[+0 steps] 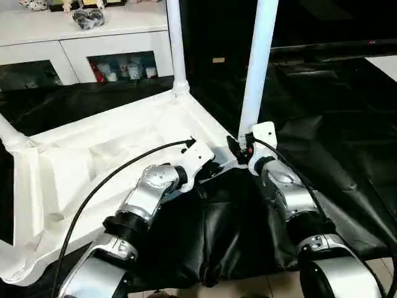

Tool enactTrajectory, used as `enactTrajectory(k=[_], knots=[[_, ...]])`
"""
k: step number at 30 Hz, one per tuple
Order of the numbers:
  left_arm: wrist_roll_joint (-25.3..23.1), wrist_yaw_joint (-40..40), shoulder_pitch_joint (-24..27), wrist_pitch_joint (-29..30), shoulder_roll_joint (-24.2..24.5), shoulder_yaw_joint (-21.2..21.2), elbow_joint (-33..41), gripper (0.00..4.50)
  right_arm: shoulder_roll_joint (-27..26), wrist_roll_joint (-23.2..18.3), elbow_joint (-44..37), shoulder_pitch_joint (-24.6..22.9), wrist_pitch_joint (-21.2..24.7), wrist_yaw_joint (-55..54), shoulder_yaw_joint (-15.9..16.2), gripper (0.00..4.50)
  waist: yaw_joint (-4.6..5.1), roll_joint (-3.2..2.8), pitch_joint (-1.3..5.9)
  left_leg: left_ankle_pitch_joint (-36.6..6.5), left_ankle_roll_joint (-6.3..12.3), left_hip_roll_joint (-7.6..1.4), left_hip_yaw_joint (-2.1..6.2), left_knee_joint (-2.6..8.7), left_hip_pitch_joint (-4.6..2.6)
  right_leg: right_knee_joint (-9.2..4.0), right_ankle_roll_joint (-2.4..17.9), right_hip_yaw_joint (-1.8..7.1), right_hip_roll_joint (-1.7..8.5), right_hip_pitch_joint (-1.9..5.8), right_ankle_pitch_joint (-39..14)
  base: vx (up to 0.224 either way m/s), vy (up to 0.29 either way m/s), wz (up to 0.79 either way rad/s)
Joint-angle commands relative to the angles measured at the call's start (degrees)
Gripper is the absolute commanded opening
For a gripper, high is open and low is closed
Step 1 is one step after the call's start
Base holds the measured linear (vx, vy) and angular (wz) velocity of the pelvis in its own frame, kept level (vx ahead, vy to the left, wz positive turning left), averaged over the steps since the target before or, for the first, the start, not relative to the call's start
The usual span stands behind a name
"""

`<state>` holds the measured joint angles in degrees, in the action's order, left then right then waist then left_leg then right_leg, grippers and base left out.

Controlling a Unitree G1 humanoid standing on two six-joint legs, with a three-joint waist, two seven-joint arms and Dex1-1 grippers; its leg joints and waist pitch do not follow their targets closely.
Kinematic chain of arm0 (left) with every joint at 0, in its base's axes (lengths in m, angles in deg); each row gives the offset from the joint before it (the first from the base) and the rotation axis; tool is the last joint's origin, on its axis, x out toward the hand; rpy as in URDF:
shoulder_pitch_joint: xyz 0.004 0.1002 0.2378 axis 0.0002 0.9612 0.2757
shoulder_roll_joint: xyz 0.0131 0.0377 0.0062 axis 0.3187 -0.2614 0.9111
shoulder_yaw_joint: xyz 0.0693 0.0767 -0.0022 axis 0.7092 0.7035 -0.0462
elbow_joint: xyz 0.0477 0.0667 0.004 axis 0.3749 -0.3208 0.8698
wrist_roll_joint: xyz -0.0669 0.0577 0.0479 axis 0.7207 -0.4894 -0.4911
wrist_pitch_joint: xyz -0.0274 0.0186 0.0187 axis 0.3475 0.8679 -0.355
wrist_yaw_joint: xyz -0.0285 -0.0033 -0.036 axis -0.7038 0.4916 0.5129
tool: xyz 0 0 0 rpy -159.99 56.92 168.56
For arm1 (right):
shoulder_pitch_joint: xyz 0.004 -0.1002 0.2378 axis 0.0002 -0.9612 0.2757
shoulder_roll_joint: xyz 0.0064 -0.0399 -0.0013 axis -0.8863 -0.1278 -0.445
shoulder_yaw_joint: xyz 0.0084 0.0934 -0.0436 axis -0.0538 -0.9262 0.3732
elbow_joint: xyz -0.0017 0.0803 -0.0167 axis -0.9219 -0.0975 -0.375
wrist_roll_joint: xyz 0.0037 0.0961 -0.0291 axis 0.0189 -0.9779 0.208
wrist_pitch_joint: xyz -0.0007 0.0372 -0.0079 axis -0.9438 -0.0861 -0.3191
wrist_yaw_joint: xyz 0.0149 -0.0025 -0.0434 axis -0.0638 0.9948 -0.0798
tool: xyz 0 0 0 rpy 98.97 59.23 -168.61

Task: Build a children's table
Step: Rotate leg to tighten

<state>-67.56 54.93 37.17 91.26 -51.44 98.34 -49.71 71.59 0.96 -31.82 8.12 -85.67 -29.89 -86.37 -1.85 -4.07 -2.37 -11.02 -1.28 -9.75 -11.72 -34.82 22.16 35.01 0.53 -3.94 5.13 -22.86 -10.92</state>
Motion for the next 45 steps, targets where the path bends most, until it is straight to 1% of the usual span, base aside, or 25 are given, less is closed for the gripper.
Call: enactTrajectory(k=[1,2,4,6,8,9,10,11,12,13,14,16,19,20,22,26,27,30,32,34,37,38,39,43,45], knots=[[2.96,4.63,0.21,-4.42,-0.51,0.98,3.81,0.0,0.38,-0.31,-0.84,-0.94,-0.79,5.32,2.8,3.12,-0.13,1.02,3.66,-10.27,5.4,-3.44,1.9,4.04,-0.84,-4.45,13.71,2.52,4.01,2.63,-9.8,0.0,0.0,0.0],[3.41,5.38,0.38,-4.45,-0.26,0.74,4.03,0.0,1.38,-0.05,-1.31,-1.28,-1.04,6.78,3.23,3.19,-0.32,0.77,3.68,-9.96,5.57,-3.47,1.81,3.96,-1.0,-4.41,14.04,2.54,3.95,2.49,-9.21,0.0,0.0,0.0],[3.88,6.13,0.49,-4.59,-0.13,0.51,4.11,0.0,2.18,0.27,-1.48,-1.5,-1.48,7.84,3.52,3.38,-0.42,0.91,3.63,-9.4,5.94,-3.46,1.8,3.97,-0.82,-4.26,14.18,2.51,3.88,2.6,-8.56,0.0,0.0,0.0],[4.67,8.75,0.96,-4.99,0.78,0.61,4.88,0.0,4.41,0.32,-2.22,-2.21,-2.26,12.11,4.11,3.38,-0.53,0.82,3.62,-9.36,5.98,-3.52,1.81,3.94,-0.83,-4.25,14.19,2.47,3.9,2.63,-8.54,0.0,0.0,0.0],[5.62,11.27,1.33,-5.35,1.71,0.47,5.65,0.0,7.16,-0.45,-3.8,-3.26,-1.94,18.93,4.97,3.38,-0.59,0.93,3.61,-9.66,6.09,-3.54,1.8,3.98,-0.84,-4.26,14.33,2.43,3.85,2.69,-8.89,0.0,0.0,0.0],[5.66,11.36,1.34,-5.35,1.75,0.46,5.68,0.0,7.25,-0.5,-3.88,-3.3,-1.87,19.21,5.01,3.38,-0.77,1.01,3.62,-9.68,6.28,-3.52,1.74,3.86,-0.87,-4.26,14.3,2.38,3.79,2.74,-8.8,0.0,0.0,0.0],[6.56,13.34,1.6,-5.37,2.52,0.26,6.26,0.0,9.31,-1.61,-5.58,-4.21,-0.5,25.43,5.78,3.38,-0.83,0.95,3.58,-9.49,6.65,-3.57,1.7,3.85,-0.73,-4.17,14.5,2.38,3.74,2.8,-8.4,0.0,0.0,0.0],[7.0,14.52,1.82,-5.26,3.02,0.21,6.64,0.0,10.36,-2.4,-6.7,-4.7,0.34,28.57,6.18,3.38,-1.25,0.98,3.62,-9.26,7.05,-3.7,1.62,3.74,-0.81,-4.15,14.47,2.46,3.87,2.7,-8.27,0.0,0.0,0.0],[7.0,14.52,1.82,-5.26,3.02,0.21,6.64,0.0,10.36,-2.4,-6.7,-4.7,0.34,28.57,6.18,3.38,-1.26,1.05,3.6,-9.06,7.36,-3.61,1.57,3.7,-0.73,-4.1,14.61,2.44,3.79,2.74,-8.19,0.0,0.0,0.0],[7.35,15.78,2.06,-5.15,3.62,0.16,6.99,0.0,11.47,-3.28,-7.88,-5.16,1.2,31.84,6.66,3.38,-1.45,1.0,3.6,-8.87,7.51,-3.71,1.63,3.73,-0.68,-4.04,14.67,2.37,3.76,2.67,-8.34,0.0,0.0,0.0],[7.48,16.46,2.21,-5.12,4.02,0.17,7.19,0.0,12.14,-3.75,-8.61,-5.44,1.69,33.7,7.0,3.38,-1.52,1.1,3.53,-9.34,7.4,-3.72,1.68,3.8,-0.72,-4.15,14.39,2.36,3.74,2.67,-9.28,0.0,0.0,0.0],[7.87,18.37,2.64,-5.02,5.38,0.05,7.66,0.0,14.4,-4.85,-10.76,-6.27,3.26,39.17,8.2,3.38,-1.74,1.06,3.52,-9.8,7.23,-3.77,1.72,3.8,-0.86,-4.28,14.12,2.38,3.78,2.62,-10.43,0.0,0.0,0.0],[8.27,20.14,3.04,-5.01,6.8,-0.16,7.96,0.0,16.42,-5.69,-12.29,-6.85,4.93,44.28,9.22,3.38,-1.82,1.15,3.52,-9.66,7.0,-3.87,1.76,3.89,-0.76,-4.24,14.01,2.43,3.88,2.53,-10.74,0.0,0.0,0.0],[8.47,20.72,3.24,-4.97,7.33,-0.22,8.16,0.0,16.95,-6.0,-12.82,-7.0,5.81,45.98,9.36,3.23,-1.75,1.15,3.49,-9.68,6.88,-3.81,1.77,3.92,-0.75,-4.19,14.09,2.37,3.73,2.5,-10.86,0.0,0.0,0.0],[9.08,22.27,3.93,-4.41,8.69,-0.37,9.08,0.0,18.15,-6.77,-14.21,-7.51,7.32,49.96,10.07,3.01,-1.82,1.19,3.48,-9.96,6.57,-3.94,1.81,3.98,-0.8,-4.24,14.08,2.44,3.86,2.47,-11.38,0.0,0.0,0.0],[9.27,23.26,4.38,-4.14,9.37,-0.61,9.49,0.0,18.95,-7.08,-15.4,-8.0,8.2,51.97,10.93,2.93,-1.79,1.22,3.48,-9.61,6.39,-3.81,1.74,3.93,-0.78,-4.23,14.16,2.44,3.82,2.42,-11.29,0.0,0.0,0.0],[9.3,23.59,4.57,-4.13,9.62,-0.69,9.61,0.0,19.06,-7.31,-15.76,-8.12,8.38,52.36,11.08,2.68,-1.85,1.22,3.47,-9.61,6.34,-3.84,1.75,3.96,-0.82,-4.27,14.09,2.46,3.86,2.41,-11.41,0.0,0.0,0.0],[9.39,23.86,4.76,-4.12,9.87,-0.75,9.68,0.0,19.0,-7.39,-16.01,-8.19,8.47,52.77,11.14,2.57,-1.83,1.26,3.49,-9.37,6.17,-3.83,1.73,3.94,-0.84,-4.25,13.95,2.47,3.88,2.34,-11.52,0.0,0.0,0.0],[9.45,24.04,4.89,-4.04,9.99,-0.77,9.82,0.0,19.04,-7.39,-16.42,-8.34,8.82,53.13,11.23,2.3,-1.8,1.25,3.42,-9.89,5.91,-3.85,1.78,4.03,-0.83,-4.31,13.77,2.47,3.86,2.37,-12.23,0.0,0.0,0.0],[9.48,24.19,5.03,-3.82,10.1,-0.77,10.04,0.0,19.12,-7.43,-16.85,-8.51,9.18,53.48,11.3,2.25,-1.79,1.22,3.39,-10.38,5.57,-3.88,1.78,4.07,-0.89,-4.43,13.58,2.5,3.91,2.32,-13.15,0.0,0.0,0.0],[9.41,24.44,5.14,-3.69,10.17,-0.7,10.03,0.0,19.16,-7.46,-17.48,-8.83,9.74,53.81,11.43,2.05,-1.79,1.21,3.38,-10.21,5.41,-3.91,1.81,4.14,-0.87,-4.39,13.47,2.52,3.87,2.35,-12.83,0.0,0.0,0.0],[9.39,24.47,5.15,-3.69,10.17,-0.69,10.0,0.0,19.15,-7.49,-17.6,-8.9,9.86,53.83,11.46,2.05,-1.77,1.2,3.41,-10.06,5.46,-3.94,1.82,4.14,-0.89,-4.31,13.51,2.52,3.83,2.31,-12.33,0.0,0.0,0.0],[9.36,24.46,5.16,-3.69,10.15,-0.68,9.98,0.0,19.09,-7.59,-17.74,-9.02,10.09,53.86,11.5,2.03,-1.81,1.02,3.44,-10.01,5.46,-3.91,1.83,4.1,-0.91,-4.31,13.57,2.52,3.84,2.31,-12.08,0.0,0.0,0.0],[8.81,22.1,4.84,-3.48,9.04,-0.77,9.4,0.0,17.66,-8.08,-18.43,-10.15,11.63,52.0,11.33,1.99,-1.84,1.12,3.45,-10.06,5.52,-3.87,1.78,4.07,-0.92,-4.33,13.89,2.53,3.88,2.32,-11.59,0.0,0.0,0.0],[8.07,20.6,4.52,-3.65,8.61,-0.71,8.9,0.0,17.03,-7.69,-18.23,-10.4,11.21,50.6,11.25,1.99,-1.82,1.23,3.38,-10.21,5.41,-3.86,1.76,4.11,-0.89,-4.39,13.7,2.55,3.88,2.32,-12.22,0.0,0.0,0.0]])
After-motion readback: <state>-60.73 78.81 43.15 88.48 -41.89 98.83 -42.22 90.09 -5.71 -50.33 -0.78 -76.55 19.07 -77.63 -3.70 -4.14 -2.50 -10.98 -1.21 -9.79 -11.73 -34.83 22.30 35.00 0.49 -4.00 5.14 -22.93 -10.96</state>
